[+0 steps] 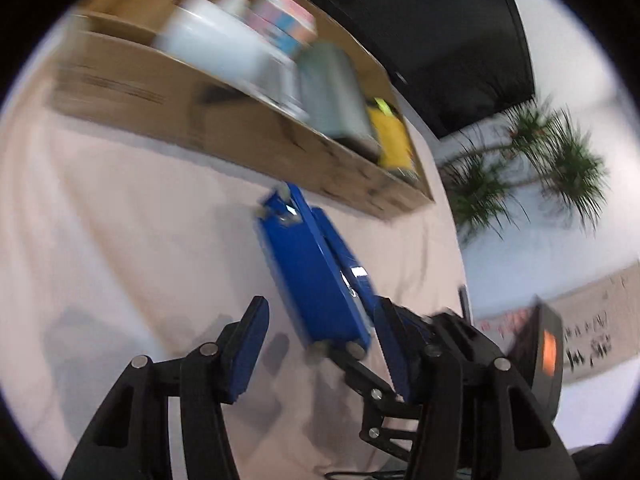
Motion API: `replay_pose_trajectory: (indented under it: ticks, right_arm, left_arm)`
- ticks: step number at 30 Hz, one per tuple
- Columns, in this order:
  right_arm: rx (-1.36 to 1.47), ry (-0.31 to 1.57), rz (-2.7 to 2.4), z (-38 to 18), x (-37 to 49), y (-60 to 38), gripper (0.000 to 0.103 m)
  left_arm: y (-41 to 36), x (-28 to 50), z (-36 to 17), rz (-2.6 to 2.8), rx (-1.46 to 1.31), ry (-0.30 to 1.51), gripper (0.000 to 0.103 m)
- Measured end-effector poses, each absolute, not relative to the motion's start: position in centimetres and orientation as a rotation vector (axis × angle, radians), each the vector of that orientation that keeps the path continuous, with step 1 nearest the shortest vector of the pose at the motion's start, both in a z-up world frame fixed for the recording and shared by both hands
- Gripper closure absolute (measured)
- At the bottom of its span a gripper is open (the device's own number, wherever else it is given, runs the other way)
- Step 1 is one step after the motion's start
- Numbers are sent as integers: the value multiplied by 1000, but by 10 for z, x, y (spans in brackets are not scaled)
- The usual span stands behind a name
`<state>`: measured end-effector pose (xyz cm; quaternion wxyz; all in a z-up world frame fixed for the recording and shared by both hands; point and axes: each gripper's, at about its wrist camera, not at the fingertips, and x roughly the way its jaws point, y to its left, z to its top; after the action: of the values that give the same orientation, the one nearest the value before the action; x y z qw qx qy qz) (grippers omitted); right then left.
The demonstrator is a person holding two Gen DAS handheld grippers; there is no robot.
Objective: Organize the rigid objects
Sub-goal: 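Move both grippers to the blue stapler and grasp it, then lift the blue stapler and lower it into the box's insert compartment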
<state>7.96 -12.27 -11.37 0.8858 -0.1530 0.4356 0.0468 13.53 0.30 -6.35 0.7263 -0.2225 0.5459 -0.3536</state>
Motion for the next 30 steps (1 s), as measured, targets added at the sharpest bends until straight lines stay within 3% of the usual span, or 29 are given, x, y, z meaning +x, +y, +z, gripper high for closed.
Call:
replay_pose_trajectory:
  ticks: [4, 6, 8, 10, 13, 20, 22, 24, 30]
  right_arm:
    - [-758, 740, 82, -127, 50, -68, 50]
    - [-802, 698, 146, -127, 42, -49, 47]
    - [-673, 690, 275, -114, 32, -47, 39]
    - [-472, 688, 379, -92, 25, -62, 22]
    - [-245, 761, 389, -80, 45, -83, 19]
    - [-65, 981, 358, -117, 100, -90, 50]
    - [-76, 968, 328, -116, 99, -83, 66]
    - [-22, 977, 312, -114, 98, -86, 68]
    - [303, 1053, 401, -120, 93, -118, 74]
  left_arm:
    - [42, 131, -61, -691, -528, 1165, 50]
    - [60, 127, -64, -647, -550, 1163, 50]
    - [71, 123, -70, -625, -568, 1171, 50]
    - [72, 120, -74, -613, -567, 1179, 50]
    - [66, 118, -83, -621, -559, 1196, 50]
    - [43, 122, -96, -650, -558, 1229, 50]
    - [44, 124, -101, -668, -580, 1240, 50]
    - [46, 125, -107, -674, -618, 1250, 43]
    - [43, 122, -113, -736, -646, 1240, 43]
